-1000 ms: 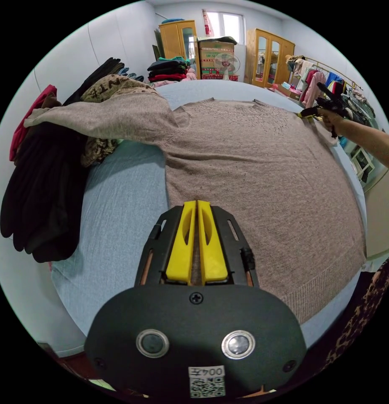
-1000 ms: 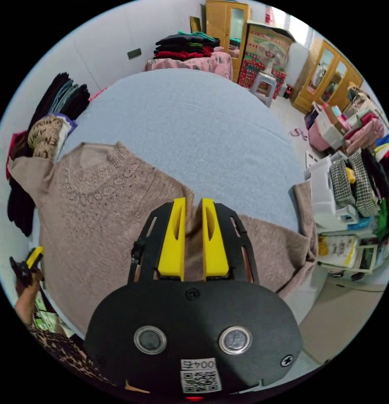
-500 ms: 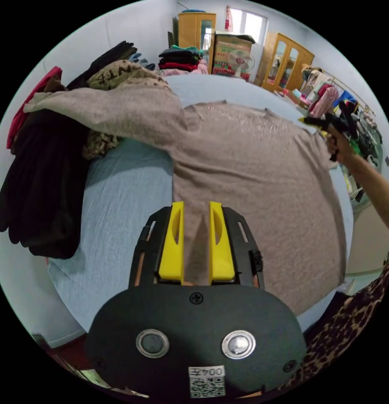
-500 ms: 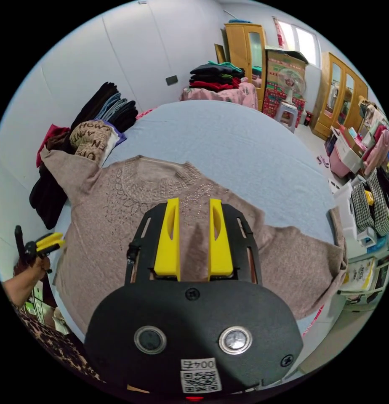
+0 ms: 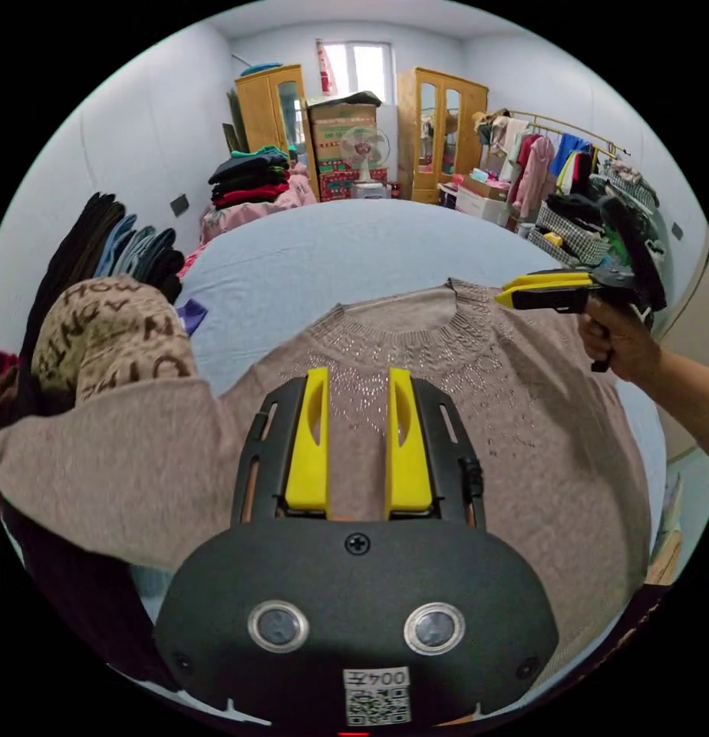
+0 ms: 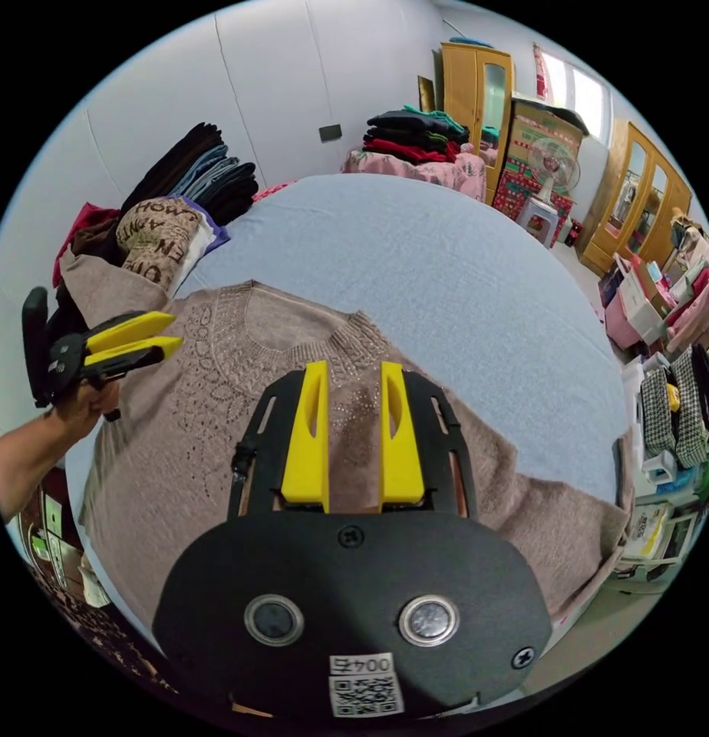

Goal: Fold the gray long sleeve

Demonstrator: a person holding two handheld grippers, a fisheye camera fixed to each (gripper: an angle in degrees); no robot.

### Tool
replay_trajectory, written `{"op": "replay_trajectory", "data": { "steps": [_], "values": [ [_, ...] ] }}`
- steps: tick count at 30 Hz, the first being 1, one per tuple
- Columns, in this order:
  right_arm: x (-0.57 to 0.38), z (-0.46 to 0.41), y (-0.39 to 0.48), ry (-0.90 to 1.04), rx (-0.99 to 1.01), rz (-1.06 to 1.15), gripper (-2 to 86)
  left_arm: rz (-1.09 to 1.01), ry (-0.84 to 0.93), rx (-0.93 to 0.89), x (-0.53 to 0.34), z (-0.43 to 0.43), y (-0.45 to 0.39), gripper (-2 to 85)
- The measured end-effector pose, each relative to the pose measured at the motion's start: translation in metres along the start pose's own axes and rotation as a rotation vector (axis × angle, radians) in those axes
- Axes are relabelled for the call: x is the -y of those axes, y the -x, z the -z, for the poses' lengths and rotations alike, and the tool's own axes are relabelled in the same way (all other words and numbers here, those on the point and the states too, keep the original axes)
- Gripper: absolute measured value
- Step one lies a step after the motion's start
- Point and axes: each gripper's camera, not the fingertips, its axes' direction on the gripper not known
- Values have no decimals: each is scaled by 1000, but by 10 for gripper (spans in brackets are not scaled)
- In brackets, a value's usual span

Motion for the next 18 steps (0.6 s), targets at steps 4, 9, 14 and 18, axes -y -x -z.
{"op": "replay_trajectory", "data": {
  "steps": [4, 9, 14, 18],
  "values": [
    [7, -11, 13, 0, -12, 57, 103, -61, 11, 10, 34, -32, -11, 120],
    [12, -30, 30, 39, -56, 137, 107, -63, 64, 26, 58, -63, -5, 128],
    [10, -46, 37, 58, -98, 144, 104, 21, 103, -63, 68, -75, 19, 140],
    [6, -49, 34, 39, -83, 91, 98, 15, 104, -55, 70, -74, 19, 141]
  ]
}}
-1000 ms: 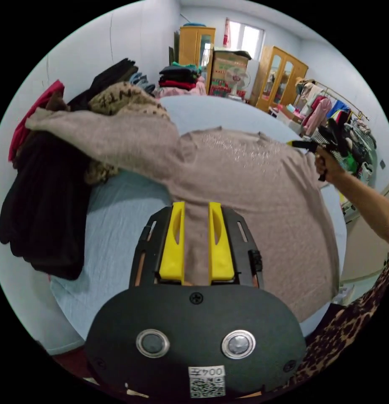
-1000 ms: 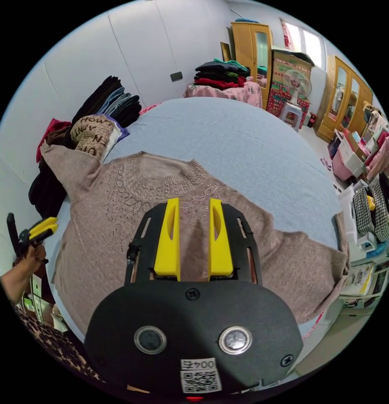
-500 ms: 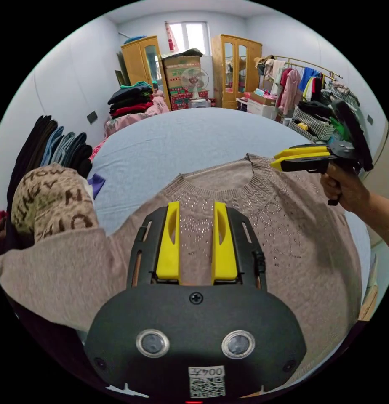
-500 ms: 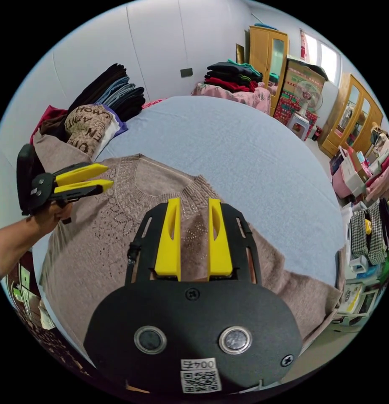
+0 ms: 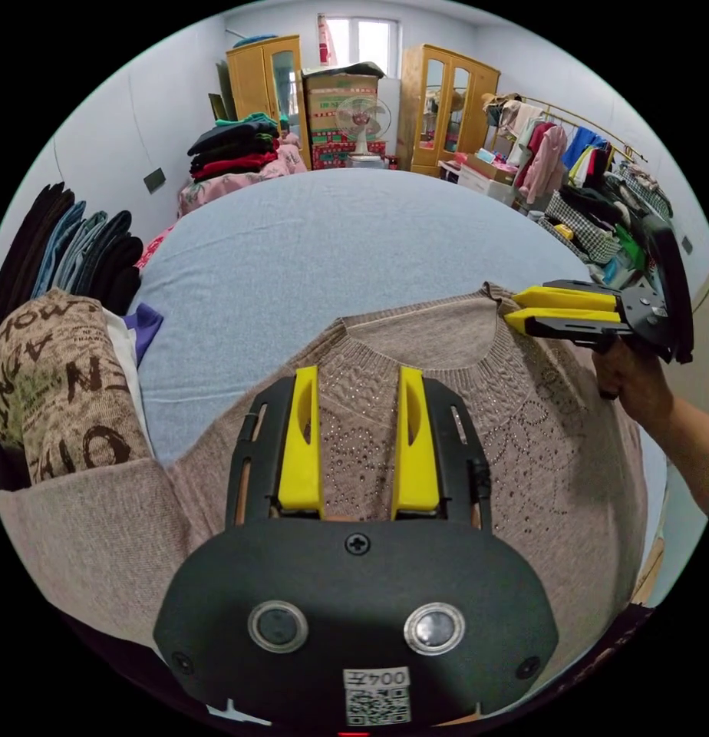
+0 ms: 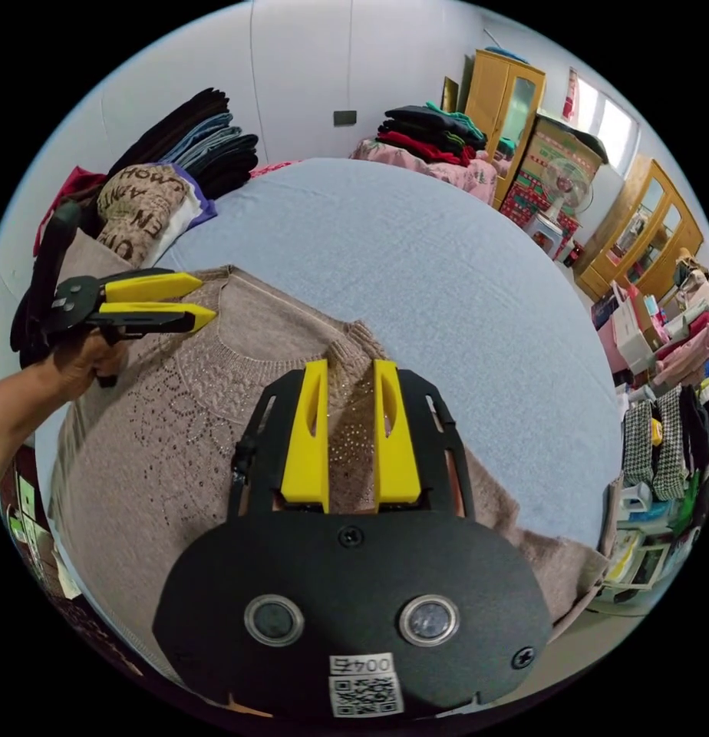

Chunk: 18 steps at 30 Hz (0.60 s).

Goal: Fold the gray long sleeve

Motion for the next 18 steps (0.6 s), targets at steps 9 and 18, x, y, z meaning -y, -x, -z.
{"op": "replay_trajectory", "data": {
  "steps": [9, 18],
  "values": [
    [-40, 53, 14, -89, 11, -53, 159, 4, 2, -2, 5, 7, 6, 142],
    [-189, 106, 107, 174, 157, -101, 157, -12, 1, -16, 8, 21, 15, 159]
  ]
}}
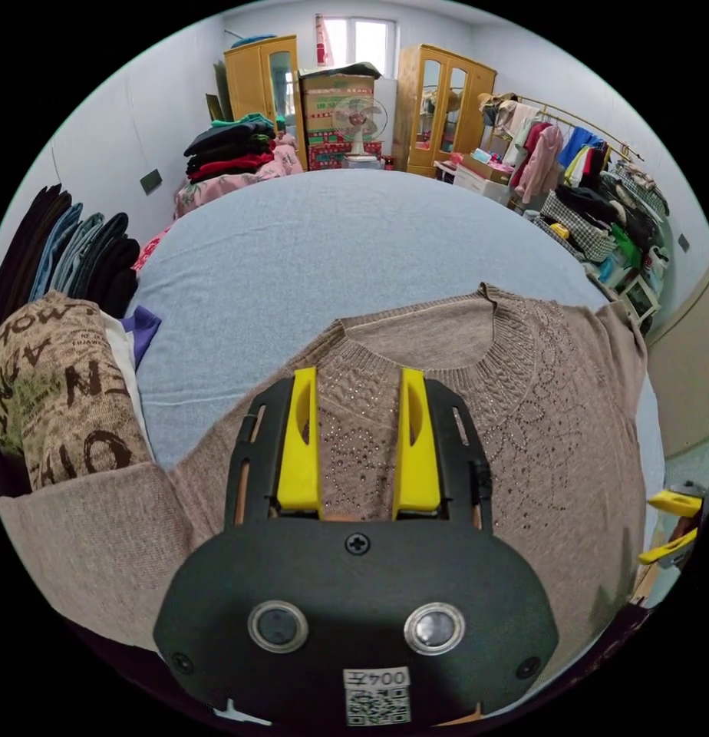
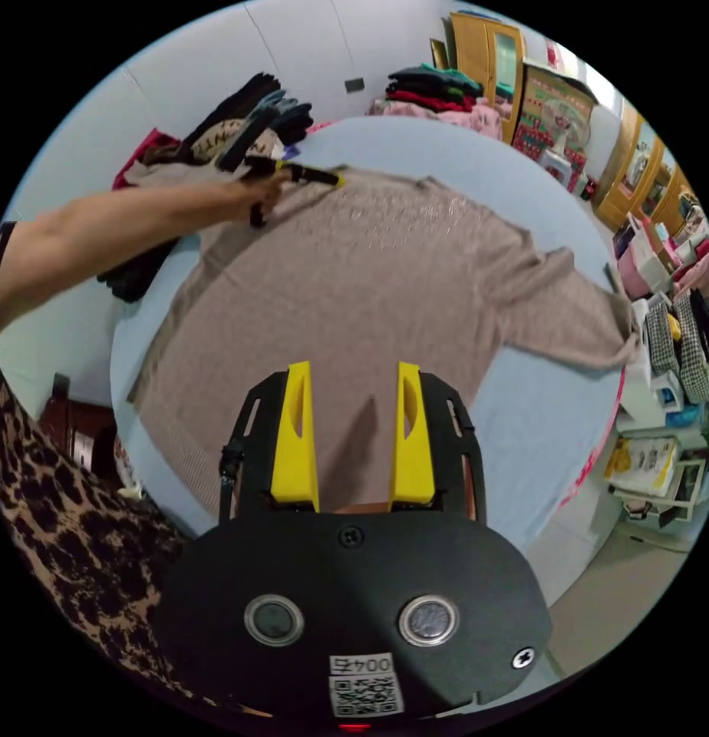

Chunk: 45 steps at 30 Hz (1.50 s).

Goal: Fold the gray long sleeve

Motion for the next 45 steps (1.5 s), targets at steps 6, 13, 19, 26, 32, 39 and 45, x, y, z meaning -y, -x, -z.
{"op": "replay_trajectory", "data": {
  "steps": [6, 13, 19, 26, 32, 39, 45],
  "values": [
    [-38, -13, 34, 182, 29, 16, 143, -40, -91, -27, -18, 83, 2, 175],
    [-35, -37, 63, 339, 19, 37, 113, -23, -50, -63, -166, 187, 6, 142],
    [-18, -56, 89, 441, -173, 85, 78, 167, 127, -43, -319, 235, 18, 136],
    [-5, -63, 88, 483, -146, 19, 77, 349, 232, -126, -411, 263, 45, 135],
    [-1, -72, 97, 496, -186, 41, 78, 372, 268, -231, -424, 256, 45, 126],
    [4, -77, 77, 521, -89, 16, 60, 322, 299, -226, -423, 259, 34, 32],
    [8, -85, 62, 553, -45, -3, 43, 289, 323, -161, -441, 268, 35, 20]
  ]
}}
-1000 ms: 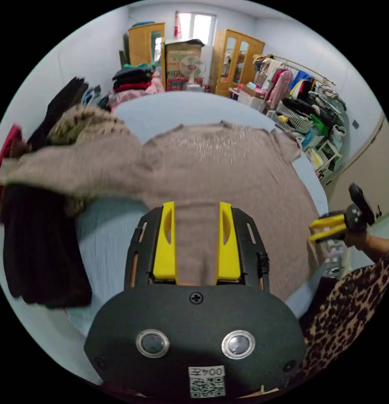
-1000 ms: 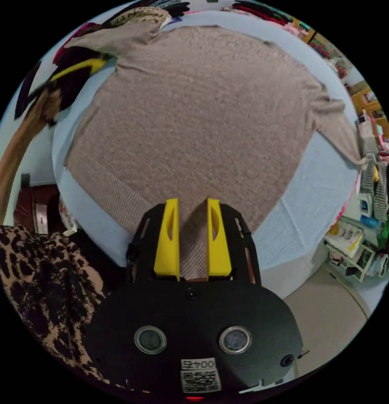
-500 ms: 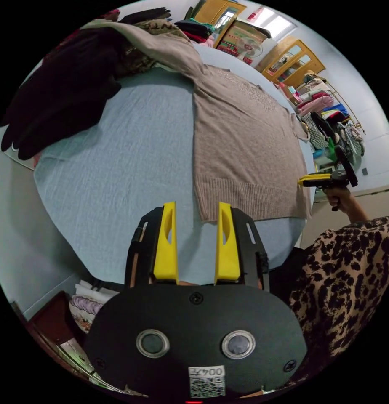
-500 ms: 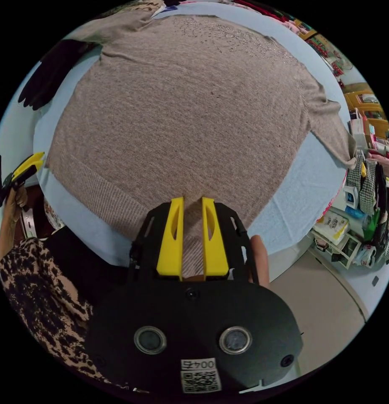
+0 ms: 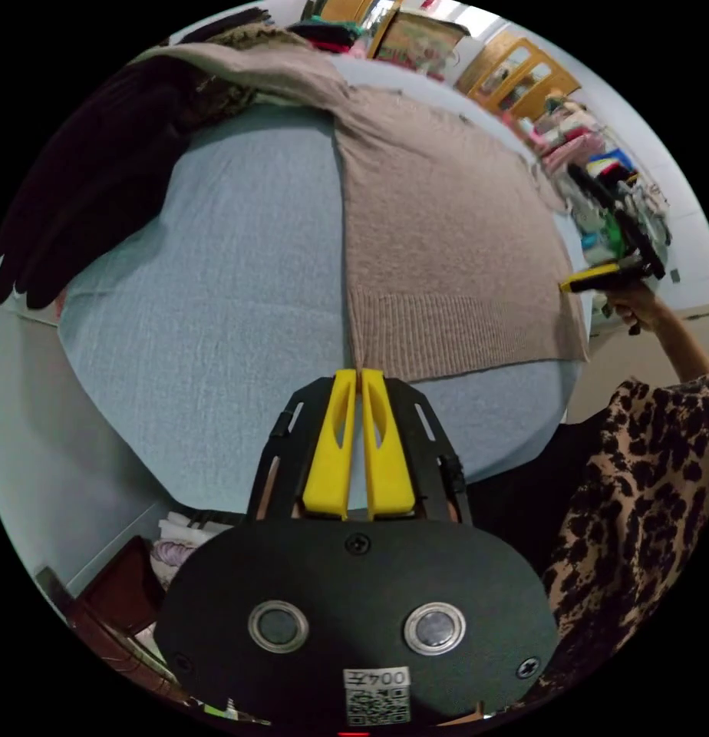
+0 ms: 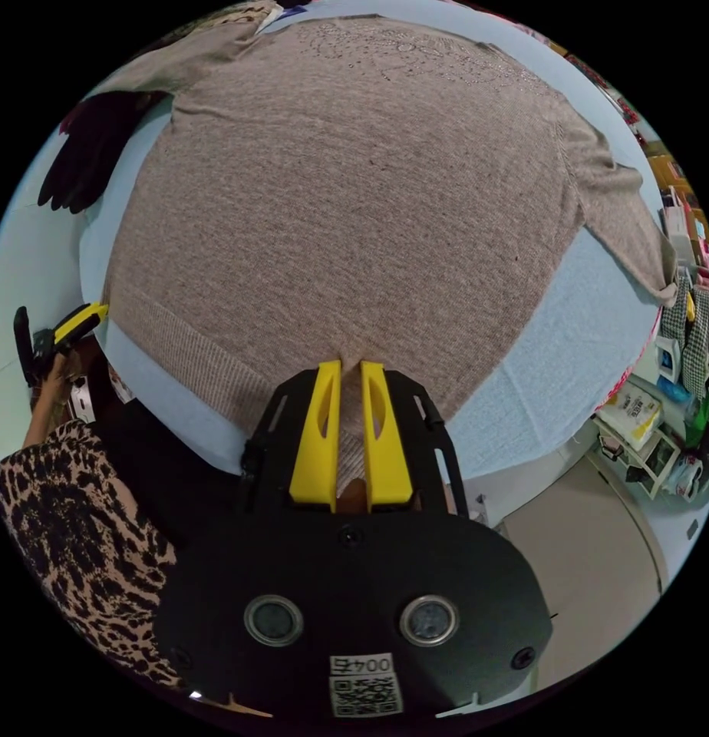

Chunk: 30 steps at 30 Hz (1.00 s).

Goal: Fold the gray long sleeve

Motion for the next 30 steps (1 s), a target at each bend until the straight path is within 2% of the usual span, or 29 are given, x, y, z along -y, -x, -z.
{"op": "replay_trajectory", "data": {
  "steps": [7, 11, 14, 16, 23, 27, 30],
  "values": [
    [-2, -9, -15, -25, 52, -20, 36, -12, 20, -90, -12, 17, 4, 59],
    [3, -14, -12, -1, 5, -12, 36, -161, -191, -31, 12, 71, -23, 71],
    [5, -18, -17, 15, 14, -23, 34, -278, -309, 33, 61, 73, -50, 85],
    [4, -20, -22, 12, 37, -29, 32, -318, -327, 59, 97, 58, -61, 98],
    [2, -31, -39, 5, 93, -61, 31, -372, -275, 123, 208, 10, -88, 125],
    [3, -37, -43, 19, 83, -52, 34, -341, -242, 171, 231, -6, -87, 127],
    [3, -42, -46, 26, 81, -44, 35, -302, -142, 177, 239, -29, -75, 129]
  ]
}}
